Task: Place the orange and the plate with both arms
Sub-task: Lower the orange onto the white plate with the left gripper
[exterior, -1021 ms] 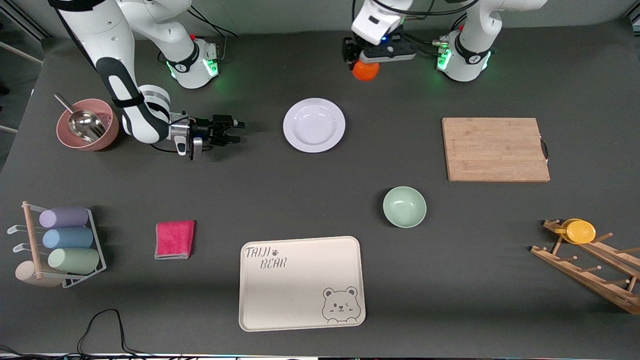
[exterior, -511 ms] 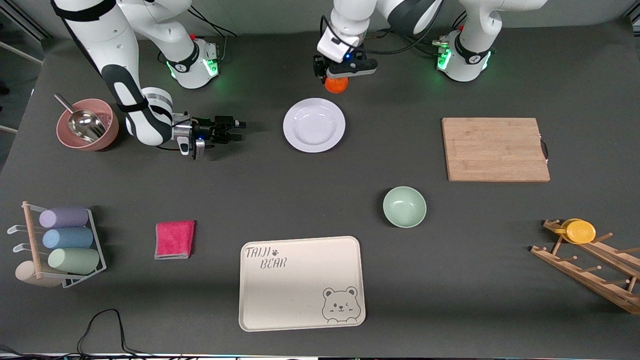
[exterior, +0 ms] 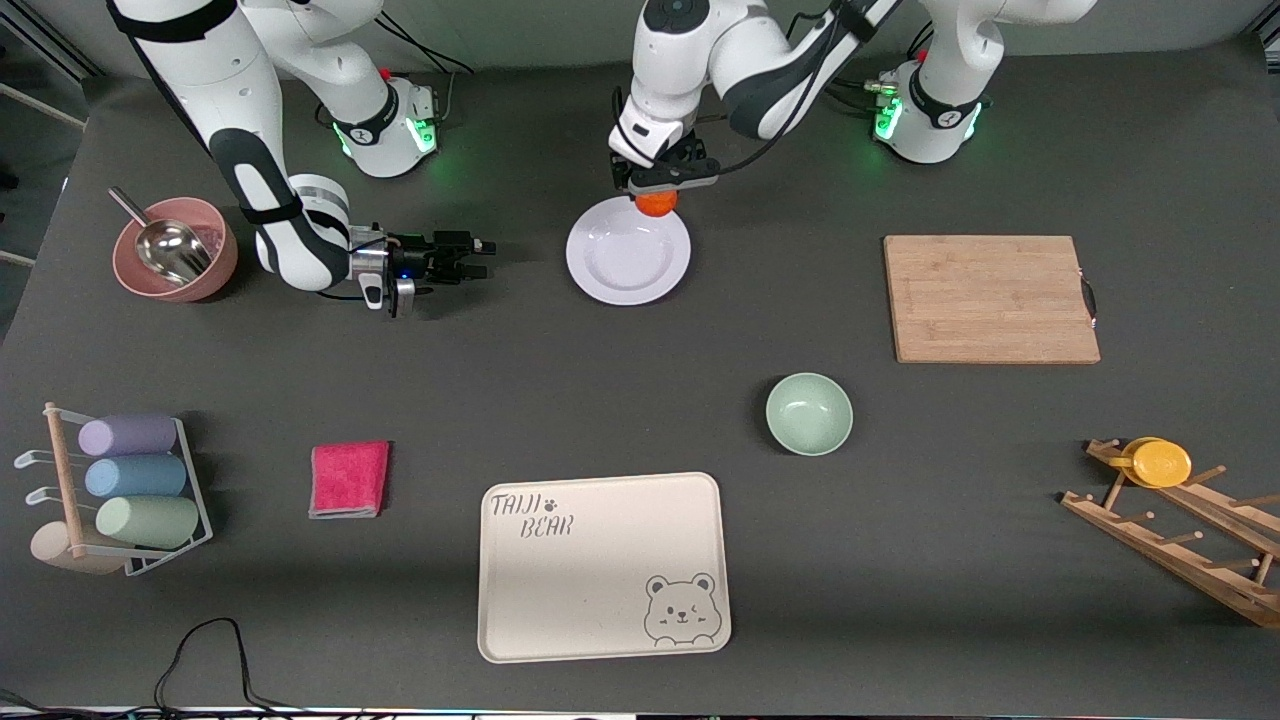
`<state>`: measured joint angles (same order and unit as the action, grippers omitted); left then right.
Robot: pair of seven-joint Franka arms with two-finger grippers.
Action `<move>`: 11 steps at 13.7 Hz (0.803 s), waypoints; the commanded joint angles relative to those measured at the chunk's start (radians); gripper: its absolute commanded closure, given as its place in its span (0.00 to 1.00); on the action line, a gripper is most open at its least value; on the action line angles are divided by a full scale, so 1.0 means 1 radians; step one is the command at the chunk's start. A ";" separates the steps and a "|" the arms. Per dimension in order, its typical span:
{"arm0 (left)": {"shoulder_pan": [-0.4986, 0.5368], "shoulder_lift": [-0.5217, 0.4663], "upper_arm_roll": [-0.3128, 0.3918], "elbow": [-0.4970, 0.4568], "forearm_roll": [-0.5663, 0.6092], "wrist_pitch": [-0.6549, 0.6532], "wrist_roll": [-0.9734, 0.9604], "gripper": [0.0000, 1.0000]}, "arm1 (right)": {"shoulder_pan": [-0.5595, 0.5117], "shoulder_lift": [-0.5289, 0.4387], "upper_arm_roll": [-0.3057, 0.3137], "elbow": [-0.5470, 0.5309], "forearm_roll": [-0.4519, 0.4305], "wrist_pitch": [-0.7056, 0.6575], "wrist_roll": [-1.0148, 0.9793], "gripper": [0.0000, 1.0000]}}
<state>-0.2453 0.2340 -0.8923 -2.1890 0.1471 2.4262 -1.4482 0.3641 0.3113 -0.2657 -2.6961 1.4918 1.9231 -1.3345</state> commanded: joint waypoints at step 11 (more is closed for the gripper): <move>-0.293 0.395 0.273 0.256 0.413 0.017 -0.344 1.00 | 0.019 0.017 -0.012 0.009 0.022 -0.006 0.005 0.57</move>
<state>-0.5047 0.6258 -0.6391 -1.9584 0.5354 2.4612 -1.7566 0.3643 0.3170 -0.2669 -2.6950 1.4918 1.9230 -1.3340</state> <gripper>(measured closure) 0.291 0.573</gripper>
